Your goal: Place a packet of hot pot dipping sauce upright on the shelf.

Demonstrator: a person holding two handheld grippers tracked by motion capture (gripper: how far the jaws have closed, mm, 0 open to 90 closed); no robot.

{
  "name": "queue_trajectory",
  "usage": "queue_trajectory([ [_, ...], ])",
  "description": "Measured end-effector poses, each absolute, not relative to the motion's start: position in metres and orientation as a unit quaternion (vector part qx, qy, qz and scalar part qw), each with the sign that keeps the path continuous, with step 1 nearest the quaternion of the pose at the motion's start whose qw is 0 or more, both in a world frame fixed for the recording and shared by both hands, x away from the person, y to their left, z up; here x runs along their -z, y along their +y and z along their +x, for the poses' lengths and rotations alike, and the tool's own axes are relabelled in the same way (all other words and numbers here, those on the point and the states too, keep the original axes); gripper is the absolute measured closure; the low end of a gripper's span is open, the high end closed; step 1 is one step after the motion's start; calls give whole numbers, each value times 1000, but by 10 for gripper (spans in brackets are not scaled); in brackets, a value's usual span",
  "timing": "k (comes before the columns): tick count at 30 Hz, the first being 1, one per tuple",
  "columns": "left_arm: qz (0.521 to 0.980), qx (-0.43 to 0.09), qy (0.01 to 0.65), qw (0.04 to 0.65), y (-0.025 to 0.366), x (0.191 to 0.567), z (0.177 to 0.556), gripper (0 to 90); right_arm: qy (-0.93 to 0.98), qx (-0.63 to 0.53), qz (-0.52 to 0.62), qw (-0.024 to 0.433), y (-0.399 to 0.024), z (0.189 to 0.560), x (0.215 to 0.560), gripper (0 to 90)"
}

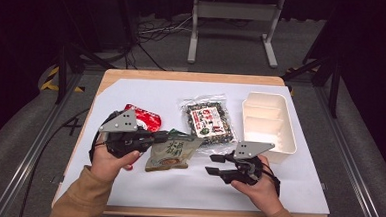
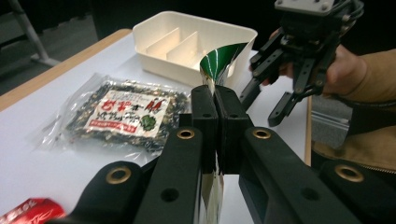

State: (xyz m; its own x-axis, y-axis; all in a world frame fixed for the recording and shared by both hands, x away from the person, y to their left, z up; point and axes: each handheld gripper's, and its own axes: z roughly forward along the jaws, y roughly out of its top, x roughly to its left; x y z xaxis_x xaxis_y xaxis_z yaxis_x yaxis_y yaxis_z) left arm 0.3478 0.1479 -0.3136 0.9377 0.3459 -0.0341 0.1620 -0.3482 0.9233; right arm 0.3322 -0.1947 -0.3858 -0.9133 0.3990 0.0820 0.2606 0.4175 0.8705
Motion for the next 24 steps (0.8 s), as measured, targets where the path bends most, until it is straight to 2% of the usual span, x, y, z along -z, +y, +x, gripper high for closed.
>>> queue_trajectory([
  [4,815,-74,139,557,139,315,344,879,830,-517,197,74,-190,335,385,489],
  [11,813,-55,122,567,127,317,339,879,817,-546,177,49,-180,338,394,454],
  [16,811,-53,118,571,123,318,337,879,799,-576,170,25,-176,340,398,446],
  [24,810,-50,116,572,118,321,336,878,793,-587,163,30,-175,342,390,477],
])
